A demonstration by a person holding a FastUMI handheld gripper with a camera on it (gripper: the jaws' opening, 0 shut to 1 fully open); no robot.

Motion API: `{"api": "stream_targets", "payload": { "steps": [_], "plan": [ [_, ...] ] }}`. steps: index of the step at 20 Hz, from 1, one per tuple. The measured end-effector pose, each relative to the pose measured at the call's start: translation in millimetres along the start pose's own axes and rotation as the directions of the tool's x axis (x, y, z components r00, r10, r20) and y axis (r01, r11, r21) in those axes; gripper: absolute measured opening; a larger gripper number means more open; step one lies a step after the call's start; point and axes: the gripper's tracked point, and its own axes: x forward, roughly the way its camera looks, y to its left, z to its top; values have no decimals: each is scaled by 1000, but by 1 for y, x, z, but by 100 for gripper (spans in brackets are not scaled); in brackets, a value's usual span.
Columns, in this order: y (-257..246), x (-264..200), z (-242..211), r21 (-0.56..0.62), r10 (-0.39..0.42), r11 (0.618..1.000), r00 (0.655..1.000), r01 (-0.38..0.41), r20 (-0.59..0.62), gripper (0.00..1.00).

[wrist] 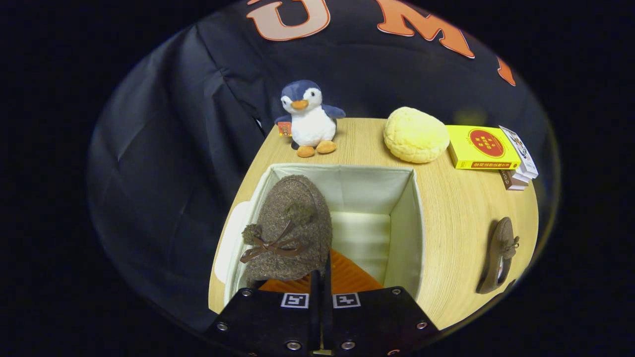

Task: Open the storage box then place both shoes into the box .Put the left shoe in first, then the right shoe, with the right side of both shoes facing outward in a uniform manner.

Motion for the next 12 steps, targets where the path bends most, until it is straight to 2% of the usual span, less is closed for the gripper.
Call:
{"api": "stream_targets", "payload": {
  "steps": [3, 7, 10, 12],
  "plan": [
    [2, 9, 0, 3, 9, 1000, 1000, -9, -15, 3],
    [13, 14, -10, -20, 61, 998, 996, -63, -62, 22],
    [17, 5, 1, -39, 89, 995, 996, -90, -17, 39],
    [16, -6, 6, -49, 108, 993, 994, -108, 1, 44]
  ]
}}
